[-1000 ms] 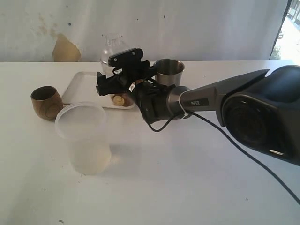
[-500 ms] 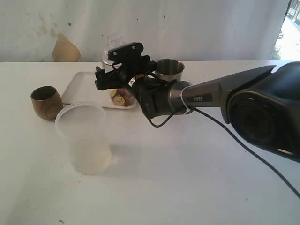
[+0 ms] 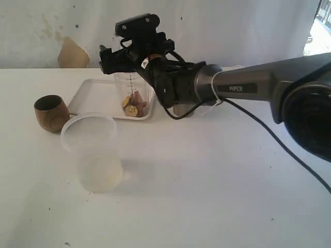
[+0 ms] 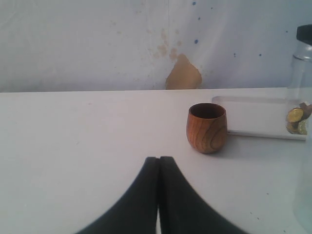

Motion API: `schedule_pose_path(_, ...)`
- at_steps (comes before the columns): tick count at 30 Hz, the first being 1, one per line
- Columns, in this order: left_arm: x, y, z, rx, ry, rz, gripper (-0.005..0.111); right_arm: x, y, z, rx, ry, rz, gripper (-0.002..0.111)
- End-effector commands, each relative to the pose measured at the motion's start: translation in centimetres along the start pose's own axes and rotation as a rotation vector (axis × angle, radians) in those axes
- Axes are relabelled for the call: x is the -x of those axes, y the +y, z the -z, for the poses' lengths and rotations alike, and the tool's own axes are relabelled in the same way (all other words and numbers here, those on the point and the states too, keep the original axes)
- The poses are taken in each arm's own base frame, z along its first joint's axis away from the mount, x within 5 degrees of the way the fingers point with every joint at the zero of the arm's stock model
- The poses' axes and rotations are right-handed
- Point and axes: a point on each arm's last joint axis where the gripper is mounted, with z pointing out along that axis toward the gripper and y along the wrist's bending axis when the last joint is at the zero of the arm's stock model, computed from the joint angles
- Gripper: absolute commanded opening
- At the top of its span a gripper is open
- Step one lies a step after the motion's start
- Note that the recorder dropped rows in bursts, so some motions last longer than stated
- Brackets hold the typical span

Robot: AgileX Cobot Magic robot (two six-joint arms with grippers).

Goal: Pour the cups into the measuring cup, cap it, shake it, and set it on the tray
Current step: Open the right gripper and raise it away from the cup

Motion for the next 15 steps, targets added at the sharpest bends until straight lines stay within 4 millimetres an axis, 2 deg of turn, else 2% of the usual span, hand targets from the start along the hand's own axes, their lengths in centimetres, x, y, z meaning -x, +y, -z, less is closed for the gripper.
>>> schedule_pose_path(1, 0.0, 0.0, 0.0, -0.001, -0.009, 0.004, 0.0, 3.6, -0.7, 1.0, 0.006, 0.0, 0.039, 0.105)
schedule_pose_path(8, 0.0, 0.0, 0.0, -0.001, -0.009, 0.004, 0.0, 9.4, -1.0, 3.8, 0.057, 0.063, 0.042, 0.105)
schedule_pose_path(15, 0.0, 0.0, 0.0, -0.001, -0.009, 0.004, 0.0, 14.0, -1.2, 7.2, 0.116, 0.144, 0.079, 0.104)
